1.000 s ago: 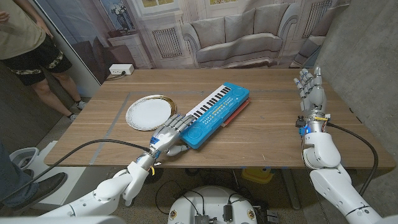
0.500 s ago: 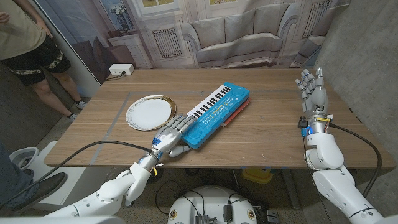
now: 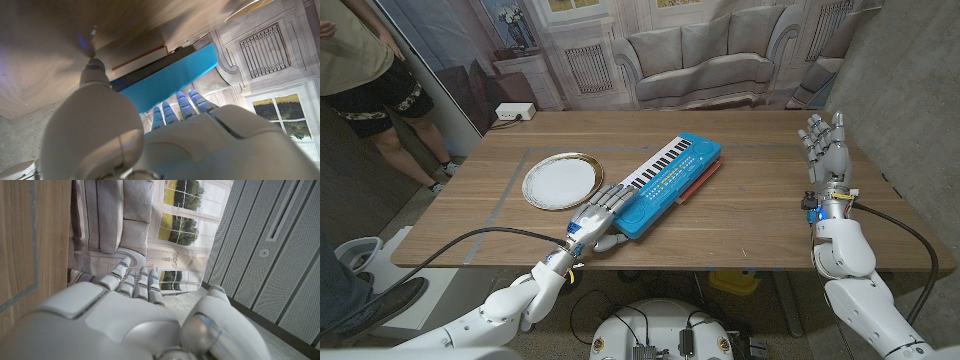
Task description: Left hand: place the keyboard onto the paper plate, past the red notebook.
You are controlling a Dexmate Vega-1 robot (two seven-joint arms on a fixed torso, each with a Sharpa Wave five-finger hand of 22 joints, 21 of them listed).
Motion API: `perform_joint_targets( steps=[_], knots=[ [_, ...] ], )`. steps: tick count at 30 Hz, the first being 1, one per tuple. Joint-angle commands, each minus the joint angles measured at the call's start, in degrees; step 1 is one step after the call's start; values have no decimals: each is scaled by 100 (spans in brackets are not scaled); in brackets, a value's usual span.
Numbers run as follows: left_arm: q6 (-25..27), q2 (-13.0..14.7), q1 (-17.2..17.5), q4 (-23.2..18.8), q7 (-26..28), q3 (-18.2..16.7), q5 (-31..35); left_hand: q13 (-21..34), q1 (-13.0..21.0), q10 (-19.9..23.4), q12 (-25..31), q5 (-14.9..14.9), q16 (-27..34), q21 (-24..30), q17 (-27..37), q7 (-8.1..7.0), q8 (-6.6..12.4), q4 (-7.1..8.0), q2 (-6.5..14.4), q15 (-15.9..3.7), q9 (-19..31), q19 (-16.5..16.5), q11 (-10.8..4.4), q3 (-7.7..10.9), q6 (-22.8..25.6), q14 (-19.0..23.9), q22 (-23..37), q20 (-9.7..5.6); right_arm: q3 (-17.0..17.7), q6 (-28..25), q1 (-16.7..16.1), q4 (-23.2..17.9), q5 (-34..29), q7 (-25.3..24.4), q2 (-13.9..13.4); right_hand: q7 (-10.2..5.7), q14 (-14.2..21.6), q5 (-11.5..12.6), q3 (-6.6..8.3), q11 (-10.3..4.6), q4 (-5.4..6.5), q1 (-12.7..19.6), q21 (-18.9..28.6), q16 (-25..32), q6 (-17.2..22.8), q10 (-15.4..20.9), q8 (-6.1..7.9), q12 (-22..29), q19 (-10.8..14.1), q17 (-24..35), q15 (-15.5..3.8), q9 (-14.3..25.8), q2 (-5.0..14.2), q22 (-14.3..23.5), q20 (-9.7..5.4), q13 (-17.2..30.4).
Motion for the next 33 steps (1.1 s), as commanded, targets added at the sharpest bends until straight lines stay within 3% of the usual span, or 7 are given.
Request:
perform_joint_targets(
  steps=[1, 11, 16, 23, 27, 33],
  knots=[
    [-175, -119, -214, 327, 160, 147, 10, 15, 47, 73, 28, -19, 58, 58, 16, 11, 44, -7, 26, -634, 9, -1, -12, -14, 43, 40, 14, -419, -3, 111, -62, -13, -102, -27, 91, -8, 55, -5, -26, 17, 16, 0, -5, 3, 31, 43, 9, -9, 54, 20, -7, 31, 20, 19, -6, 14],
    [-281, -161, -392, 538, 179, 236, -31, 14, 232, 165, 52, -47, 72, 102, 10, 67, 65, -44, 178, -595, 8, 144, 18, 57, 119, 125, 9, -473, -32, 167, -66, 33, -144, -61, 176, -9, 58, -5, -32, 13, 15, -2, -18, 4, 30, 44, 9, -9, 60, 20, -9, 31, 23, 20, -12, 14],
    [-293, -168, -430, 582, 194, 257, -61, 10, 492, 332, 96, -129, 102, 230, 1, 120, 101, -110, 337, -594, 7, 559, 59, 147, 277, 323, 16, -568, -50, 191, -45, 70, -147, -59, 202, -7, 60, -5, -34, 6, 13, -2, -22, 4, 30, 40, 9, -11, 65, 20, -11, 31, 23, 20, -9, 14],
    [-306, -182, -450, 616, 239, 262, -128, 6, 672, 549, 152, -235, 144, 292, 10, 172, 147, -127, 516, -641, 4, 804, 110, 233, 492, 564, 24, -620, -65, 208, -21, 104, -134, -45, 213, -8, 66, -5, -39, 24, 12, -3, -32, 6, 31, 44, 9, -10, 68, 20, -7, 31, 25, 21, -8, 14],
    [-349, -176, -468, 627, 230, 272, -165, 0, 813, 690, 177, -331, 153, 320, 0, 146, 181, -161, 593, -723, 0, 961, 60, 284, 668, 726, 18, -704, -67, 210, -18, 108, -141, -47, 211, -12, 64, -5, -43, 17, 13, -8, -37, 5, 34, 43, 10, -10, 71, 21, -10, 31, 25, 21, -9, 14],
    [-420, -177, -487, 643, 248, 276, -217, -7, 1045, 898, 201, -492, 163, 388, -2, 173, 198, -203, 727, -767, -7, 1293, 89, 382, 871, 975, 4, -613, -52, 207, -55, 74, -150, -63, 205, -9, 65, -5, -48, 14, 13, -11, -45, 6, 36, 49, 10, -8, 73, 21, -6, 32, 25, 21, -6, 14]
  ],
)
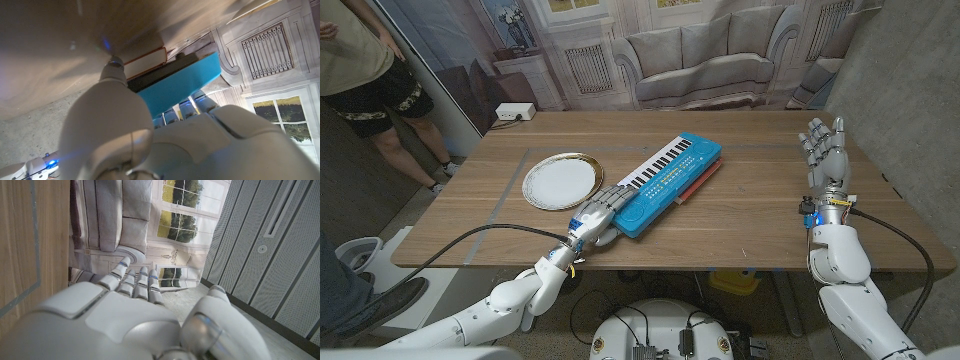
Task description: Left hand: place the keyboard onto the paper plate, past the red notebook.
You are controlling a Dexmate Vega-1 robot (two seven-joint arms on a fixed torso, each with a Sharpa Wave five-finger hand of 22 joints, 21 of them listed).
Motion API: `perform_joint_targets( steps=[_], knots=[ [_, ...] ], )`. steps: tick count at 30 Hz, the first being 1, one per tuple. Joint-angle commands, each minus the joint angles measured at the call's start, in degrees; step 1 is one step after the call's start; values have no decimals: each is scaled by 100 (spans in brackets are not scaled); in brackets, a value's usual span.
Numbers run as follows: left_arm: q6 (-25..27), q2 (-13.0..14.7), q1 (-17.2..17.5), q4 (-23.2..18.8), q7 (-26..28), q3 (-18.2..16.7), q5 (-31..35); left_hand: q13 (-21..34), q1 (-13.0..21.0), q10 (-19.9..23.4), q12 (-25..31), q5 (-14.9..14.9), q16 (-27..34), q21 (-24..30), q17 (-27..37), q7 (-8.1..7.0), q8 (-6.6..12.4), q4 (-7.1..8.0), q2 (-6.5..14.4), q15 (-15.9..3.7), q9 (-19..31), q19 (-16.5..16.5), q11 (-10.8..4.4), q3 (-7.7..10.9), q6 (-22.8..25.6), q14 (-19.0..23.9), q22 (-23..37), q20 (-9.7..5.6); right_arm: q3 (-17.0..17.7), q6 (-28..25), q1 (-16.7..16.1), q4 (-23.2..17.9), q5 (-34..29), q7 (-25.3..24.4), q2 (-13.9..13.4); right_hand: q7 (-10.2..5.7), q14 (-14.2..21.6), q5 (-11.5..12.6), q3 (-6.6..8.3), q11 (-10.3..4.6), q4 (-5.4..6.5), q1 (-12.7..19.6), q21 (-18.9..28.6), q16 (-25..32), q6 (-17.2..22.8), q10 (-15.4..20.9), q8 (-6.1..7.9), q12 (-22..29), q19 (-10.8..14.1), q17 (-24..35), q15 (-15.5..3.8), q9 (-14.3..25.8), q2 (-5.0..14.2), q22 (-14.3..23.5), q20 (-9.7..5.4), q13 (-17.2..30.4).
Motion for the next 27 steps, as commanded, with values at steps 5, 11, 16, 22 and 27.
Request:
perform_joint_targets(
  steps=[5, 11, 16, 22, 27],
  knots=[
    [-194, -11, -67, 82, 59, 26, -145, -12, 252, 349, 63, -219, 60, 126, 3, -48, 55, -25, 148, -810, 3, 515, -17, 110, 366, 408, -6, -574, 20, 19, -69, -44, -35, -30, 10, -10, 66, -5, -28, 7, -12, -14, -7, 6, 38, 48, 11, -9, 57, 22, -5, 31, 24, 22, -27, 14],
    [-296, -14, -80, 106, 82, 23, -194, -15, 394, 707, 105, -386, 85, 218, 15, -33, 128, 3, 289, -860, 1, 981, -2, 207, 779, 742, -13, -507, 30, 54, -96, -27, -3, -7, 23, -10, 66, -5, -33, 12, -9, -21, -14, 6, 38, 50, 11, -9, 59, 23, -5, 32, 26, 22, -30, 14],
    [-410, -18, -125, 141, 122, 22, -208, -15, 560, 1053, 146, -486, 127, 277, 33, -28, 182, 15, 445, -928, -3, 1320, -44, 361, 1127, 1079, -15, -504, 41, 64, -108, -24, 7, 8, 21, -14, 69, -6, -41, 2, -2, -36, -20, 8, 41, 48, 12, -10, 63, 25, -9, 32, 28, 23, -28, 15],
    [-487, -20, -186, 167, 161, 6, -194, -14, 803, 1365, 160, -577, 154, 323, 48, -46, 236, 5, 535, -991, -5, 1607, -57, 600, 1501, 1404, -12, -507, 53, 75, -126, -21, 27, 11, 33, -16, 78, -7, -50, 3, 9, -58, -27, 13, 44, 54, 13, -8, 68, 29, -8, 32, 33, 23, -25, 15],
    [-516, -14, -223, 178, 164, -5, -169, -13, 893, 1566, 162, -649, 165, 351, 57, -83, 256, 44, 533, -972, -5, 1770, -64, 744, 1726, 1608, -8, -501, 50, 100, -139, -13, 29, 8, 57, -11, 80, -7, -56, 2, 15, -70, -32, 14, 40, 54, 11, -8, 74, 30, -7, 32, 36, 24, -30, 15]
  ],
)
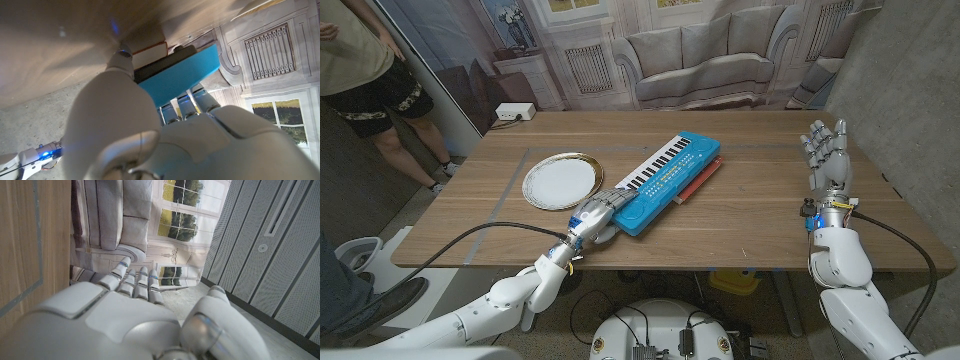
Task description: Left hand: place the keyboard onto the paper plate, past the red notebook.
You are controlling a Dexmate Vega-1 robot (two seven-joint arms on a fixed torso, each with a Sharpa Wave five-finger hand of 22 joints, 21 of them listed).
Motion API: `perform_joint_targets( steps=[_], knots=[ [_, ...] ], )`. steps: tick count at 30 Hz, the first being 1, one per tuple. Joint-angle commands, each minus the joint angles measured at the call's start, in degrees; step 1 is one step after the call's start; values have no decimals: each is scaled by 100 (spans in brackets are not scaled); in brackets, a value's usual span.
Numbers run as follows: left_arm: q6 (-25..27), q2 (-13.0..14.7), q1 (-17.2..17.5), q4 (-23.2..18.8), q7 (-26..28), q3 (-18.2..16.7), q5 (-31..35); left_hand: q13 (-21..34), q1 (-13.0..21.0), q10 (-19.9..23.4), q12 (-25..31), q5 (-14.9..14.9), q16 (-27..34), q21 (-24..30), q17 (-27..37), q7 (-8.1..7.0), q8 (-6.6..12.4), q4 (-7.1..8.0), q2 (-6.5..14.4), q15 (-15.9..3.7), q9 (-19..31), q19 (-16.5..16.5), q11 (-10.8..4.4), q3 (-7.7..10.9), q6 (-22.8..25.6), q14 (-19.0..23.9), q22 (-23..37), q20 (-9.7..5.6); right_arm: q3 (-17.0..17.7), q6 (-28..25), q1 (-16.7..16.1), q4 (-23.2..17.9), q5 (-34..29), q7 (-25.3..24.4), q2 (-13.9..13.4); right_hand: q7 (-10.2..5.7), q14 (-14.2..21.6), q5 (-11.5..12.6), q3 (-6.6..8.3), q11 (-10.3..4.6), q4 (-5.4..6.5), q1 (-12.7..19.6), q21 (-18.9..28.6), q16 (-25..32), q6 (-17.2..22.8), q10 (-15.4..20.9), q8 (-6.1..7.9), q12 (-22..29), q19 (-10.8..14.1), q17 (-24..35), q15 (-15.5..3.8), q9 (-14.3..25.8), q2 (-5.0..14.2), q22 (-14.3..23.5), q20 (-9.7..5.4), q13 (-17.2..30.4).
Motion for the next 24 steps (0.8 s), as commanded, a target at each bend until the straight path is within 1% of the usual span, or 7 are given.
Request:
perform_joint_targets(
  steps=[1, 7, 11, 13, 14, 16, 24],
  knots=[
    [-145, 2, -106, 50, 48, -29, 20, 32, 140, 200, 41, -69, 47, 54, 68, -70, 107, 20, 59, -1005, 16, 151, 0, 113, 243, 241, 17, -463, 11, 45, -39, 11, 30, 15, 38, -16, 48, -8, -18, 3, 8, -27, -6, 14, 39, 56, 10, -7, 53, 31, 24, 32, -10, 24, -6, 15],
    [-237, 10, -221, 111, 191, -45, 99, 32, 175, 425, 52, -132, 53, 72, 70, -87, 140, 64, 42, -1038, 14, 278, -15, 216, 500, 437, 19, -468, -4, 90, -47, 18, 7, 0, 80, -16, 47, -7, -26, 11, 13, -39, -15, 13, 45, 58, 12, -7, 54, 31, 19, 32, -7, 25, -4, 15],
    [-313, 41, -307, 142, 302, -70, 153, 32, 204, 719, 64, -193, 71, 112, 68, -102, 166, 111, 16, -1060, 10, 481, -9, 331, 811, 738, 21, -502, -9, 120, -69, 3, -29, -31, 115, -13, 46, -7, -29, 0, 16, -45, -19, 12, 44, 54, 12, -9, 58, 32, 16, 32, -5, 25, -6, 16],
    [-347, 56, -341, 153, 340, -84, 163, 32, 206, 814, 56, -212, 68, 132, 67, -72, 183, 131, 4, -1063, 8, 570, -61, 370, 957, 842, 21, -504, -9, 130, -85, -12, -54, -52, 131, -17, 47, -7, -30, -8, 17, -47, -20, 13, 44, 57, 11, -8, 61, 32, 15, 32, -4, 25, -10, 16],
    [-375, 86, -367, 147, 361, -104, 170, 32, 210, 889, 56, -222, 74, 142, 67, -99, 181, 140, -3, -1064, 7, 622, -65, 396, 1020, 929, 20, -517, -8, 141, -102, -28, -77, -74, 148, -14, 48, -7, -33, 21, 18, -50, -23, 13, 44, 62, 12, -6, 62, 31, 17, 32, -3, 25, -11, 16],
    [-405, 119, -380, 130, 396, -125, 181, 31, 214, 998, 51, -235, 73, 145, 65, -90, 201, 154, -13, -1059, 5, 669, -116, 432, 1180, 1039, 20, -523, -7, 162, -120, -49, -110, -100, 173, -11, 49, -7, -34, 14, 18, -52, -26, 13, 45, 62, 12, -6, 63, 31, 22, 32, -2, 25, -14, 16],
    [-444, 254, -363, -5, 477, -241, 208, 31, 237, 1417, 33, -263, 43, 212, 60, -102, 216, 174, -67, -1079, -6, 982, -130, 549, 1618, 1398, 18, -551, -13, 230, -169, -119, -211, -158, 257, -10, 50, -5, -39, 3, 18, -55, -35, 11, 43, 61, 11, -7, 68, 30, 17, 32, 2, 26, -10, 16]
  ],
)
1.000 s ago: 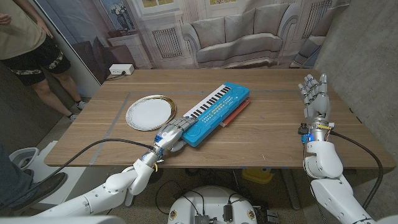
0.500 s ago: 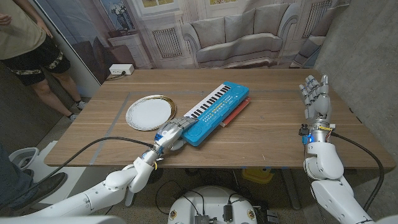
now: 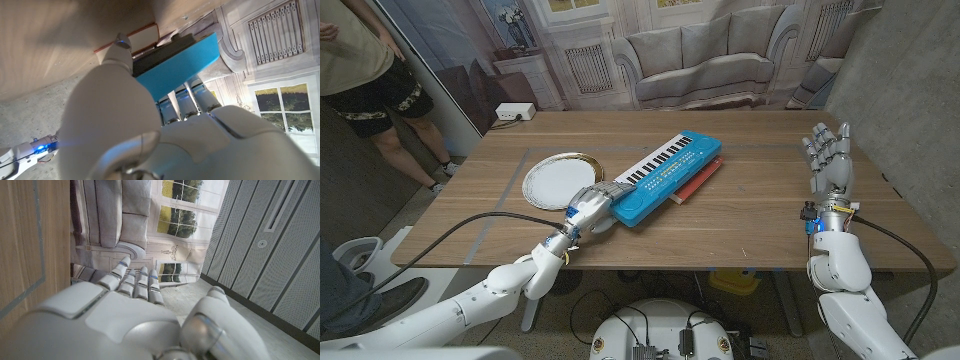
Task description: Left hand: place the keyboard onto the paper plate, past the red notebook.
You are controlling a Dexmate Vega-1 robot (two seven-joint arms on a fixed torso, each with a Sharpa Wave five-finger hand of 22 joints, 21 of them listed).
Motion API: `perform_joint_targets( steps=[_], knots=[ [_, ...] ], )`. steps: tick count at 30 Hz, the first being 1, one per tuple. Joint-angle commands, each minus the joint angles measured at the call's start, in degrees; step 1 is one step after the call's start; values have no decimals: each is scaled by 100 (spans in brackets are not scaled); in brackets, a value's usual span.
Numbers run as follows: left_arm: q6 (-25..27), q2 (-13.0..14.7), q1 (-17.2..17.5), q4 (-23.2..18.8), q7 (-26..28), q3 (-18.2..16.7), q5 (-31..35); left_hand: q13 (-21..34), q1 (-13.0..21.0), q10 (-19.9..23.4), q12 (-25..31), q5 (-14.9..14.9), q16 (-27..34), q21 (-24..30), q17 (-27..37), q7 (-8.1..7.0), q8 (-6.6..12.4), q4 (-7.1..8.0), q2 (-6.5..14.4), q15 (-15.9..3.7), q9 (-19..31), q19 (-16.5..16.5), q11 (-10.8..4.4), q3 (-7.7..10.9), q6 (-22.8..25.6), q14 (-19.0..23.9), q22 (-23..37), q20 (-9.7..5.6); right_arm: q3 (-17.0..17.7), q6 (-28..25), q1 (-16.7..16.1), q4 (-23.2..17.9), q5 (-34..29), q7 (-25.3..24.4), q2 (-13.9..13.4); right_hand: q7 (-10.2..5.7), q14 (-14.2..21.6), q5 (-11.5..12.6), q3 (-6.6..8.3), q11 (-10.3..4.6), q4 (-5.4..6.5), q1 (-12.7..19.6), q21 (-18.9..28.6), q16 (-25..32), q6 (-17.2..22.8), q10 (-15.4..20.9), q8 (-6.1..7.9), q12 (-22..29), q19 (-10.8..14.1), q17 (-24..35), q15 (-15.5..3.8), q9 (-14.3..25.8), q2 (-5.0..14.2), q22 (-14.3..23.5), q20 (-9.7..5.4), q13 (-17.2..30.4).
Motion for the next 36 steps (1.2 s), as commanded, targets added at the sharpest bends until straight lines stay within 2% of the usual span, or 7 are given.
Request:
perform_joint_targets(
  steps=[1, 10, 21, 27, 36],
  knots=[
    [-124, 180, -59, -142, 176, -153, 71, 29, 102, 324, -19, -5, -32, 49, -1, -329, 219, 222, 51, -1039, 14, 122, -126, 290, 595, 261, 16, -498, -17, 100, -77, -98, -135, -93, 130, -6, 51, -5, -17, 3, -6, -9, -37, 11, 45, 62, 11, -6, 45, 30, 15, 32, 2, 25, -30, 16],
    [-127, 311, 1, -293, 169, -295, 91, 30, 90, 503, -52, -13, -55, 66, 0, -350, 208, 236, 22, -1040, 7, 239, -137, 330, 780, 422, 17, -500, -15, 140, -142, -170, -224, -133, 193, -9, 51, -4, -25, 12, -6, -14, -49, 10, 45, 67, 11, -5, 55, 29, 14, 32, 4, 26, -33, 16],
    [-264, 298, -52, -215, 256, -344, 115, 31, 64, 761, -87, -16, -75, 85, 2, -314, 198, 263, 4, -1042, 0, 388, -131, 383, 1044, 656, 17, -520, 7, 94, -214, -251, -298, -187, 234, -12, 51, -3, -31, -5, -7, -17, -58, 8, 50, 60, 13, -8, 64, 27, 14, 32, 8, 26, -33, 17],
    [-317, 286, -144, -152, 350, -357, 181, 34, 48, 991, -136, -21, -88, 115, 1, -327, 197, 273, -35, -1041, -8, 567, -136, 429, 1337, 906, 16, -530, -11, 128, -197, -224, -315, -186, 274, -12, 53, -2, -34, 11, -8, -18, -62, 8, 50, 63, 13, -7, 68, 27, 16, 32, 10, 26, -37, 17],
    [-408, 296, -363, -105, 434, -381, 294, 36, -6, 1183, -167, -23, -113, 118, -1, -323, 207, 299, -83, -1037, -15, 656, -135, 435, 1601, 1052, 16, -545, -25, 154, -184, -220, -395, -236, 337, -13, 56, -1, -38, 13, -9, -20, -69, 8, 54, 66, 14, -7, 70, 26, 14, 32, 11, 26, -33, 17]
  ],
)
